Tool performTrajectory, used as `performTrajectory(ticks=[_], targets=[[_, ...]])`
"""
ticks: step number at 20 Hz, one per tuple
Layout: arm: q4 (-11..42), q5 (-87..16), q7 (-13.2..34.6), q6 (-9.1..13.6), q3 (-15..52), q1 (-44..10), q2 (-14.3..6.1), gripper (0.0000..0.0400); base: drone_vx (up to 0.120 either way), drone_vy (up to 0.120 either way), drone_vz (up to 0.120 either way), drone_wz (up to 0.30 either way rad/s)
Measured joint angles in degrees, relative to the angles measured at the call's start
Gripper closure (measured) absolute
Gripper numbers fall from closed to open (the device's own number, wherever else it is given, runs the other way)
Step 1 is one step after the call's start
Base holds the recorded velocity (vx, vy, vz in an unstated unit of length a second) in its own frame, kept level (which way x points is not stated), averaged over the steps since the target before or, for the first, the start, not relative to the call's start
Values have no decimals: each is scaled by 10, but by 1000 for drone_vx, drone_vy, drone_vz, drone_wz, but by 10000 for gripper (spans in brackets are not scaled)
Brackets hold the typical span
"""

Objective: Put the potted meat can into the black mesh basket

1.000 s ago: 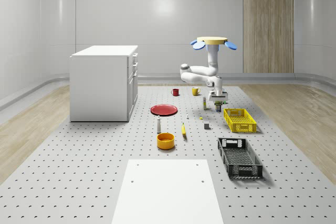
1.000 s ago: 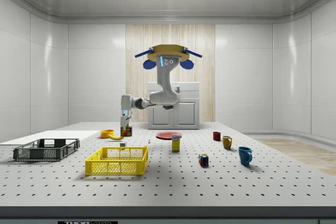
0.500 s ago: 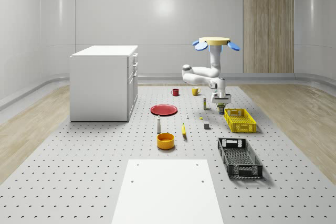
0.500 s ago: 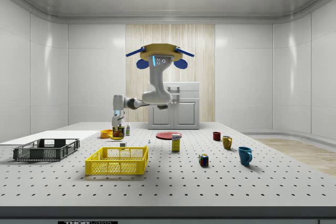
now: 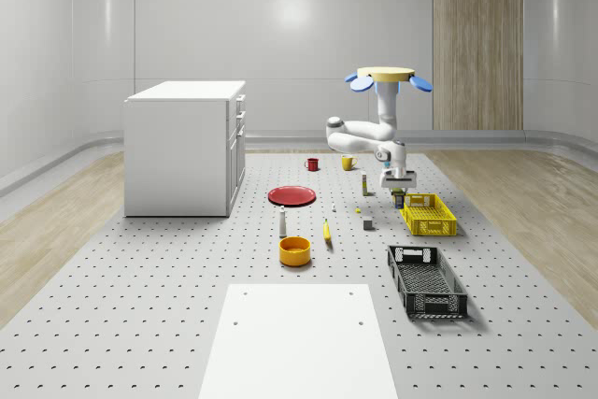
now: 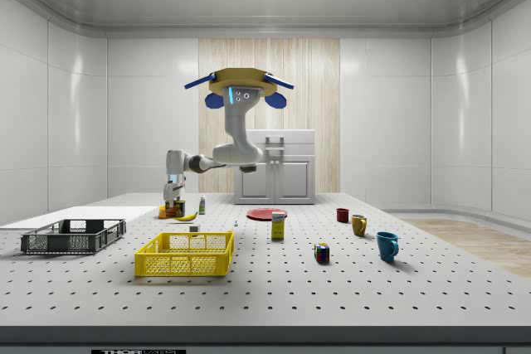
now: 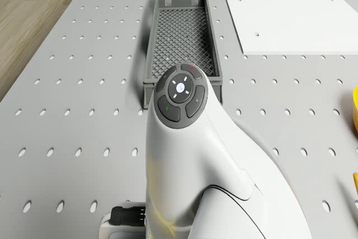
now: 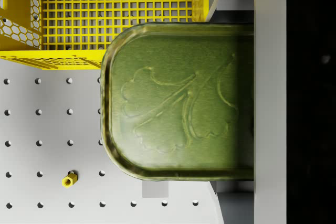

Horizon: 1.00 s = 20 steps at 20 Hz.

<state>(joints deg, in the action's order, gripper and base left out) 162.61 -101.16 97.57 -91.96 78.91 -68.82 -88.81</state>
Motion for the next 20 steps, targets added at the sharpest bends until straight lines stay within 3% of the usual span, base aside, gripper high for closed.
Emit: performTrajectory(ticks=[20], targets=[[0, 2, 1, -5, 1, -1, -5, 111, 120, 2, 0, 0]])
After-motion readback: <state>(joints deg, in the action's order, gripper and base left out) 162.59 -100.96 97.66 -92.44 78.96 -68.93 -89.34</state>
